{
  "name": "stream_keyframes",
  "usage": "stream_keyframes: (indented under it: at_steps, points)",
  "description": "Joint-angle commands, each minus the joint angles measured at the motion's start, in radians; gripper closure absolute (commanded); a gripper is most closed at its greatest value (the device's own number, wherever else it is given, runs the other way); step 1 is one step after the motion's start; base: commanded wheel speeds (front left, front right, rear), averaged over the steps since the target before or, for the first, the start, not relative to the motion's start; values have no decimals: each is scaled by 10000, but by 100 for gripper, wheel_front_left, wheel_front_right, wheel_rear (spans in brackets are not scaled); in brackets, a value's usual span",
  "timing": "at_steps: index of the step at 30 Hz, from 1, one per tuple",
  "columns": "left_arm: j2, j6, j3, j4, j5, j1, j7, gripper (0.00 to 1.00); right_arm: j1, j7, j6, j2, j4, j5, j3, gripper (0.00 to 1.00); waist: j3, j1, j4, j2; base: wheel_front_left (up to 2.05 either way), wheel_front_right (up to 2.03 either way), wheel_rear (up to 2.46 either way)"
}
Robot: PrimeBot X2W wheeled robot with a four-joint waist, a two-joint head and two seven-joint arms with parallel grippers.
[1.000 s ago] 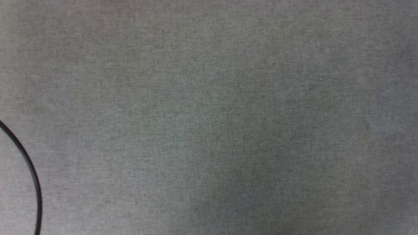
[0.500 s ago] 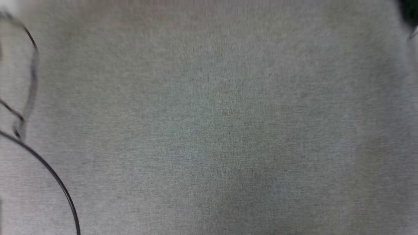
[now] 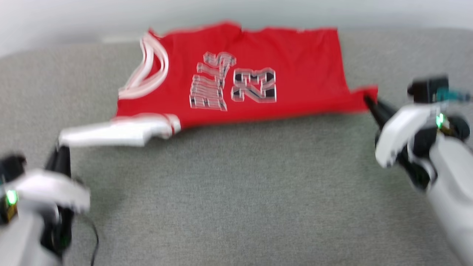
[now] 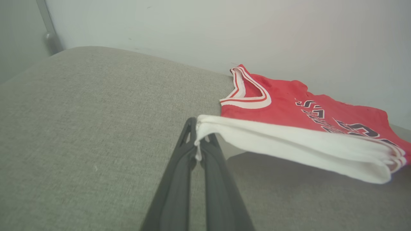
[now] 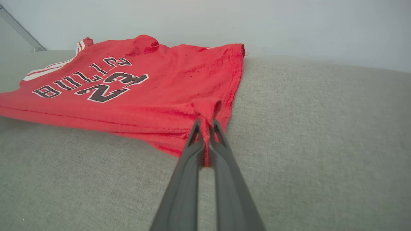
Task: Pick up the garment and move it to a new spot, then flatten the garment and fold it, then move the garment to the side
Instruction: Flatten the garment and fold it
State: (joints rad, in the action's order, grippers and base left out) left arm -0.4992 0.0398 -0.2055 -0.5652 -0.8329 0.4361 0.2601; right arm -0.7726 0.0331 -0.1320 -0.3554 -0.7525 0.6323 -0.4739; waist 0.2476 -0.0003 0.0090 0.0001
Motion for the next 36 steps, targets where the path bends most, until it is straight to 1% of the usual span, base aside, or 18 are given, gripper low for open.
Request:
stream_keyframes:
  at_steps: [1,4,8,10,14,17,18,21,24,27,31,36]
  points:
    - [-126,-437,252,695,-67,-1126,71,100,764,-95,24,-375,261,106,22,100,-723,3,-151,-1,0,0,0]
    - [-178,-1072,423,1848,-178,-2655,-4,100,1807,-73,26,-596,774,241,159,100,-1105,3,-202,-1,0,0,0]
    - [-285,-1921,638,3538,-457,-4428,-531,100,3156,-34,26,-781,1705,225,525,100,-1461,3,-183,-1,0,0,0]
    - [-262,-2264,820,4352,-733,-5166,-852,100,3859,-16,26,-827,2248,179,772,100,-1604,3,-148,-1,0,0,0]
    - [-492,-3013,951,5746,-907,-6422,-1487,100,5180,393,26,-750,3328,-166,1353,100,-1835,3,-92,-1,0,0,0]
    - [-679,-3475,958,6759,-883,-7089,-1913,100,6012,870,24,-688,4183,-426,1838,100,-1863,3,-16,-1,0,0,0]
    - [-679,-3475,958,6759,-883,-7089,-1913,100,6012,870,24,-688,4183,-426,1838,100,-1863,3,-16,-1,0,0,0]
    - [-918,-3828,1093,7601,-796,-7373,-2131,100,6607,1381,24,-526,4984,-718,2448,100,-1780,3,44,-1,0,0,0]
    - [-967,-3820,1028,8080,-746,-6999,-2210,100,6866,1876,23,-201,5604,-995,2989,100,-1614,3,118,-1,0,0,0]
    - [-931,-3644,810,8053,-671,-6213,-2267,100,6777,2353,21,149,6044,-1365,3319,100,-1365,3,135,-1,0,0,0]
    - [-810,-3220,537,7438,-659,-4970,-2334,100,6199,2843,20,383,6330,-1841,3116,100,-765,3,58,-1,0,0,0]
    - [-614,-2664,307,6332,-802,-3567,-2350,100,5361,3004,18,496,5996,-2126,3004,100,68,3,-94,-1,0,0,0]
